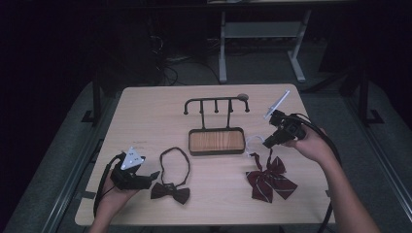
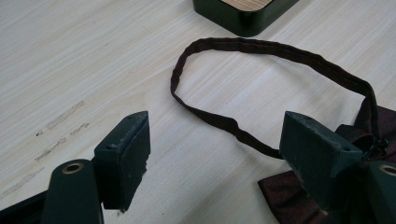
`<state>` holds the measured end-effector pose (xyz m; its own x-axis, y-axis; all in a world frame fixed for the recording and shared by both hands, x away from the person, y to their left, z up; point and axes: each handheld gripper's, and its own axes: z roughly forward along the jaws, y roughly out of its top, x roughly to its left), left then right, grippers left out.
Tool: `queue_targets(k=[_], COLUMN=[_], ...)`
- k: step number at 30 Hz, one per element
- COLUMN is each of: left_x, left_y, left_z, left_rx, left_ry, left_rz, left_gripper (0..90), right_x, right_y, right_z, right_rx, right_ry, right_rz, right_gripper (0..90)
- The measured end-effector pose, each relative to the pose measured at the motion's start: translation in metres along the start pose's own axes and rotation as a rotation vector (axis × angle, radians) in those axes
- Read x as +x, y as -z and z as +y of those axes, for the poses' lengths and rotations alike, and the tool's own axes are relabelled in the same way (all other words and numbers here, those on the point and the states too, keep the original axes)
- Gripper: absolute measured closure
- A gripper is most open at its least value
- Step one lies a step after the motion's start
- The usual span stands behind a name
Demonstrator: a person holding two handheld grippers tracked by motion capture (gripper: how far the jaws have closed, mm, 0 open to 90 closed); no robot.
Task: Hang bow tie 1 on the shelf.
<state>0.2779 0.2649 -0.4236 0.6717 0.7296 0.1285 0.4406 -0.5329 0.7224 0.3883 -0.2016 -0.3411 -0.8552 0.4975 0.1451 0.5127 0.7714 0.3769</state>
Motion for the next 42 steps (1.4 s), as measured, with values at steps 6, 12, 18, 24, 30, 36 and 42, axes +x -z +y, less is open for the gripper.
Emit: queue_targets(k=[6, 12, 18, 24, 30, 36, 42], left_x=[0.0, -0.001, 0.0, 0.001, 0.002, 0.003, 0.004], left_y=[0.0, 0.0, 0.001, 0.001, -0.001, -0.001, -0.001], left_z=[0.0, 0.0, 0.0, 0.0, 0.0, 0.001, 0.001], left_rx=[0.002, -0.004, -0.008, -0.009, -0.009, -0.016, -0.021], left_ry=[0.002, -0.002, -0.008, -0.004, 0.003, -0.002, -0.002], left_rz=[-0.002, 0.002, 0.004, 0.003, -0.007, -0.007, -0.005], left_gripper=[25.2, 25.2, 25.1, 25.2, 25.1, 25.1, 25.2], right_x=[0.002, 0.005, 0.006, 0.008, 0.008, 0.009, 0.013], right_y=[0.009, 0.017, 0.024, 0.027, 0.029, 0.034, 0.04], right_z=[0.002, 0.005, 0.007, 0.01, 0.014, 0.02, 0.025], right_rx=[-0.018, -0.027, -0.04, -0.046, -0.05, -0.053, -0.062], right_ry=[0.009, 0.021, 0.026, 0.038, 0.046, 0.058, 0.073], right_rz=[0.0, -0.007, -0.011, -0.006, 0.006, 0.012, 0.009], right_gripper=[86.6, 86.6, 86.6, 86.7, 86.7, 86.7, 86.7])
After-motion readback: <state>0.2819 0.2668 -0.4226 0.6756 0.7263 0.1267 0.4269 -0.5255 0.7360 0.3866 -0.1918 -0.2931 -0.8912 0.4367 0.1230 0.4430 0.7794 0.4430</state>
